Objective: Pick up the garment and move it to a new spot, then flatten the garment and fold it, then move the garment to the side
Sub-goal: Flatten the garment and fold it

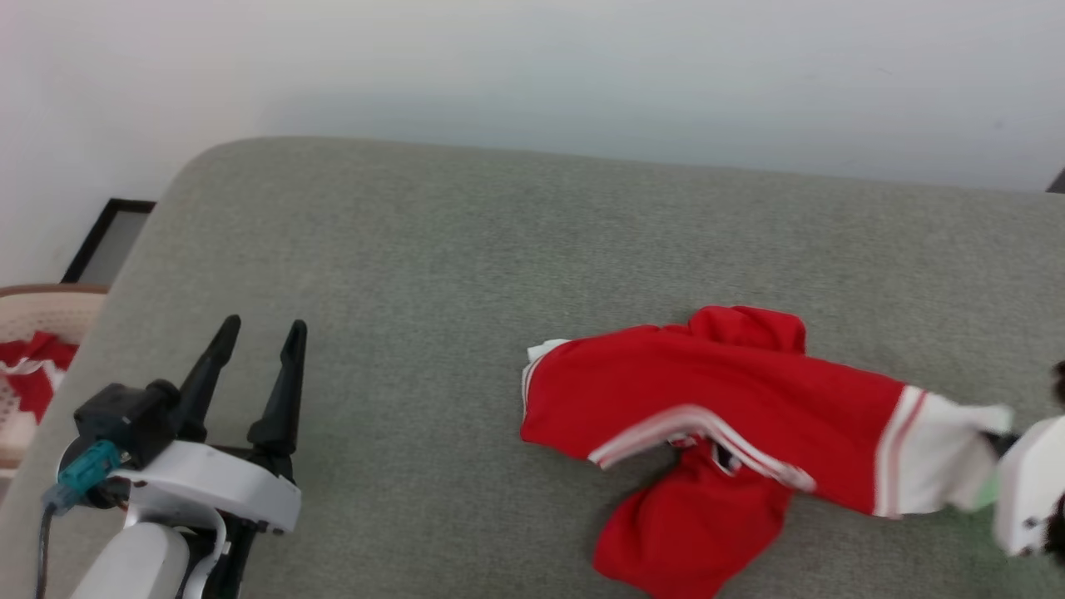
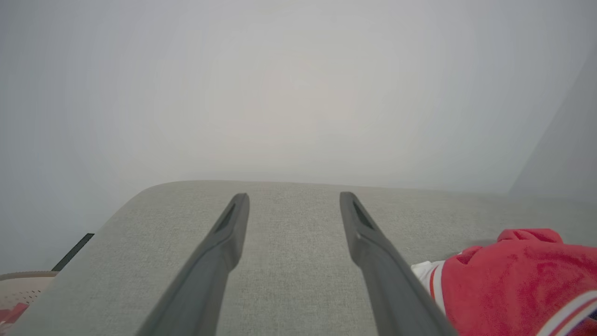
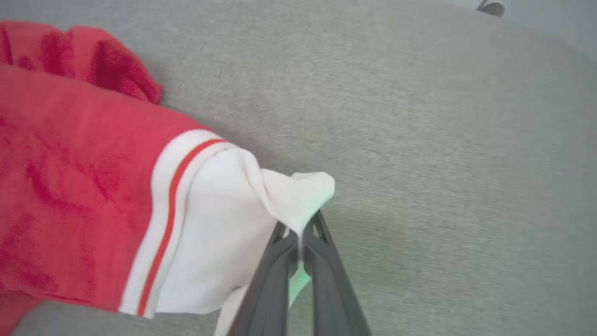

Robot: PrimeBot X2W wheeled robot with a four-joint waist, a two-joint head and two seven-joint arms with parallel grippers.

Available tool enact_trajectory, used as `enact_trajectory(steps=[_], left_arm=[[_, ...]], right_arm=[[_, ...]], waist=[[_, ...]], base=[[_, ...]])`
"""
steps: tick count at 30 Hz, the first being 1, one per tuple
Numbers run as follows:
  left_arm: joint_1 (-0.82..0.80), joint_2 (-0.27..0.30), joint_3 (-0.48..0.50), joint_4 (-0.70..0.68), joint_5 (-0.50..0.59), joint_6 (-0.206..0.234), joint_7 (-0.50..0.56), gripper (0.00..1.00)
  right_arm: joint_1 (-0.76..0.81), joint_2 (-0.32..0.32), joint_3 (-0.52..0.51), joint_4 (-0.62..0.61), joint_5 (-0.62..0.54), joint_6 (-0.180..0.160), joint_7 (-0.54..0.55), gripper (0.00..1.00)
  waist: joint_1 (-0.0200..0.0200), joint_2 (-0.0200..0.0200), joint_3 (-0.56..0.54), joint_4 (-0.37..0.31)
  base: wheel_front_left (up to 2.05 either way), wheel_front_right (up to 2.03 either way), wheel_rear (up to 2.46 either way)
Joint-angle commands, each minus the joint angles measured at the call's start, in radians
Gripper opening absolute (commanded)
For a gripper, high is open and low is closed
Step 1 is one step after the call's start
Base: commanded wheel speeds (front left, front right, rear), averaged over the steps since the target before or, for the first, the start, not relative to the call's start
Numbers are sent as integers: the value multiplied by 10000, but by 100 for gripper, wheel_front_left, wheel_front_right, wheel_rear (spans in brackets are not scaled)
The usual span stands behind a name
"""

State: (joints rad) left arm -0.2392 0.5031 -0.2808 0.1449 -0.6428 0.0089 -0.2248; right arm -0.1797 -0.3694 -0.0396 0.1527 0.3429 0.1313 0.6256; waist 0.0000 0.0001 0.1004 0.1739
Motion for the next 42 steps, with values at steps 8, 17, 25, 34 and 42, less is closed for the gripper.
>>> enact_trajectory(steps=[8,17,25,34,42], left_arm=[[-285,-59,-131,-8,-29,-78,-17,100],[-681,-127,-316,181,-24,-235,46,100],[-1027,-180,-527,435,-7,-372,160,100],[-1266,23,-770,416,-213,-582,893,100],[-1528,219,-1091,77,-909,-775,2689,100]], right_arm=[[-767,-1592,-769,403,-129,-11,80,0],[-1256,-2060,-1170,2388,-482,-11,-480,0],[-1814,-1496,-1151,4159,-745,-10,-1193,87],[-2258,-1498,-634,4254,-456,-10,-970,100],[-1776,-1398,-595,2931,-103,-10,-1573,100]], waist=[[0,-1,277,-406],[0,-1,637,-397],[0,-1,806,-398],[0,-1,387,-799],[0,-1,-150,-1207]], base=[[0,0,0],[0,0,0],[0,0,0],[0,0,0],[0,0,0]])
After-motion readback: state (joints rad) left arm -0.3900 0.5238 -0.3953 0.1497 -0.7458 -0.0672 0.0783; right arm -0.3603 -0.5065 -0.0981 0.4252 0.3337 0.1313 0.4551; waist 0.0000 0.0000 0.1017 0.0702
